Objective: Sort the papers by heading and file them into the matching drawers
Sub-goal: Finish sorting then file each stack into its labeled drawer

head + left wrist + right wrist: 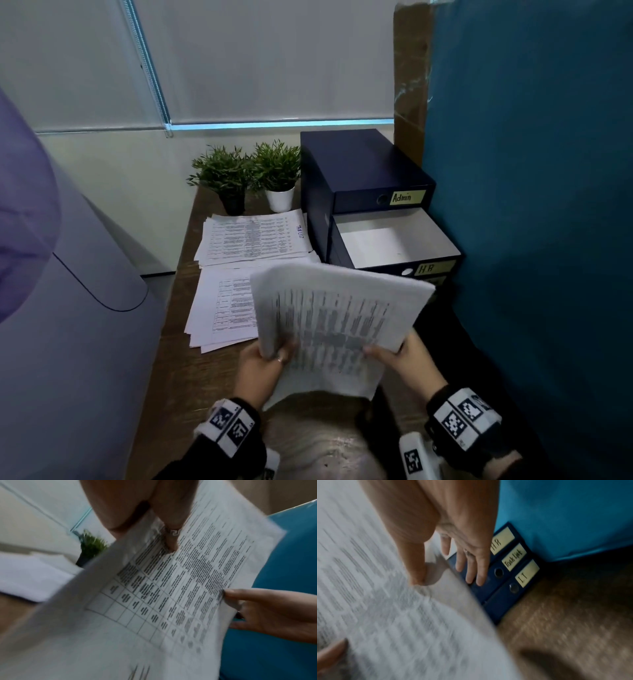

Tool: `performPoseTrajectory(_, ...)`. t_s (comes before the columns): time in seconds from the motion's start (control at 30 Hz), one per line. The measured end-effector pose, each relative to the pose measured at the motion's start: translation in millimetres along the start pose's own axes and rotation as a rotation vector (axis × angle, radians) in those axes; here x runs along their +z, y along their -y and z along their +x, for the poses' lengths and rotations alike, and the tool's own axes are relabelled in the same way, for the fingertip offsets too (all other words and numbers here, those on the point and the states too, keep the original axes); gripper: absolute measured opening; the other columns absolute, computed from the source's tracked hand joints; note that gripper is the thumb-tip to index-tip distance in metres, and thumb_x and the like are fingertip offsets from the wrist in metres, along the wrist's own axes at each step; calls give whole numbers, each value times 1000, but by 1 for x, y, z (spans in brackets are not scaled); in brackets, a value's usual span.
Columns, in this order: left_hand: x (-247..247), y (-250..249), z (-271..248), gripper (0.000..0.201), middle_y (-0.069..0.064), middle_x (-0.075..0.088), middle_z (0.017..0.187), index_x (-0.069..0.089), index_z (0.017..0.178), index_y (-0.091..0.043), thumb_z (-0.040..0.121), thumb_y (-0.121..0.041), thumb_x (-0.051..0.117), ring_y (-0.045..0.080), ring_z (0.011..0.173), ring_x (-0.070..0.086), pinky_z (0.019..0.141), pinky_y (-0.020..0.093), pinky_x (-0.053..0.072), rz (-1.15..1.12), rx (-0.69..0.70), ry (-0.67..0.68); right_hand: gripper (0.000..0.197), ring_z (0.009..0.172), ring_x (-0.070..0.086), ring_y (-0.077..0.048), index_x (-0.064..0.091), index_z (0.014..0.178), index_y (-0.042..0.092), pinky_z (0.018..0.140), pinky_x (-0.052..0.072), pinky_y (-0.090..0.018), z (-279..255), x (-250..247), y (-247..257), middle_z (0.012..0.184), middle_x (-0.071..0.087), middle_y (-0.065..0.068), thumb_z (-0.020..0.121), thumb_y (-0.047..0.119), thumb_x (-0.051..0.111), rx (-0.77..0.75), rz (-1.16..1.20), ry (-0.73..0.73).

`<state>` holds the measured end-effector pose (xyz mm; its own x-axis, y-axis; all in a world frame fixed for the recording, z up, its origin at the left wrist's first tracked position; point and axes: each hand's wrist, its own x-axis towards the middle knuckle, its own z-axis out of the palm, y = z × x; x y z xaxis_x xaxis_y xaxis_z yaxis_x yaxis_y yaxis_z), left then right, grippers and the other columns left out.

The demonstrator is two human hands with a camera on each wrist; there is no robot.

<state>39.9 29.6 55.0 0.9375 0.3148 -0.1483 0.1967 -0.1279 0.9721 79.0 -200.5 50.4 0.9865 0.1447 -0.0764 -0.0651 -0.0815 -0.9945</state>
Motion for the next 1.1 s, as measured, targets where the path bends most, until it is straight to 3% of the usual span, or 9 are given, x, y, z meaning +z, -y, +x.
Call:
performPoseTrajectory(0.13,-29,-37,21,3,3,70,77,67,84,-5,81,-6,65,16,76,61,68,26,49,387,293,42,91,107,51,-13,31,132,31,92,44,-24,10,-26,53,130,45,-5,62,8,83,-313,-297,-286)
performPoseTrajectory(0.27,-42,-69,36,42,-20,54,52,56,60,-33,74,6,60,-2,60,49,58,22,35,754,509,372,90,111,53,-6,29,123,55,95,43,-22,13,-29,93,126,50,8,54,37,83,-265,-458,113)
performPoseTrajectory(0.4,-33,-78,43,42,-31,59,63,54,64,-53,80,-16,65,-8,62,52,60,21,37,835,561,484,47,101,67,-12,65,105,27,95,51,-32,9,-27,89,107,72,4,62,43,73,34,-356,344)
performPoseTrajectory(0.47,-32,-81,40,10,-21,63,66,64,78,-42,81,-33,63,-1,68,56,64,23,42,720,557,388,42,99,68,-13,68,104,20,91,52,-31,6,-36,85,105,73,4,68,41,70,43,-305,309)
performPoseTrajectory(0.53,-37,-77,39,17,-19,63,85,66,99,-26,83,-31,65,4,81,57,72,14,42,598,567,188,52,91,70,-16,70,101,12,77,56,-26,5,-50,88,98,75,-1,62,45,77,72,-138,153)
performPoseTrajectory(0.63,-54,-64,43,29,-12,60,105,58,115,-22,87,-19,61,7,97,54,85,23,40,401,465,-57,23,79,71,-9,68,102,6,67,57,-18,8,-73,99,91,75,0,84,20,63,38,-27,-109)
performPoseTrajectory(0.73,-65,-35,50,29,-5,58,109,56,117,-18,88,-15,58,16,96,56,83,31,42,383,284,-94,18,56,68,-5,64,88,9,53,55,-16,10,-87,104,66,72,5,93,9,47,88,51,-314)
performPoseTrajectory(0.87,-61,21,59,32,10,59,118,59,115,-14,84,-8,63,28,108,57,91,36,44,583,86,166,23,21,36,-4,51,77,0,25,23,-11,8,-90,104,28,45,-1,95,3,37,193,15,-352)
performPoseTrajectory(1.1,-42,93,60,87,9,21,154,21,145,-24,76,-48,66,31,140,23,114,37,27,994,-240,431,26,15,19,-2,40,69,2,28,13,-3,38,-84,97,23,29,3,88,-9,27,286,196,-426)
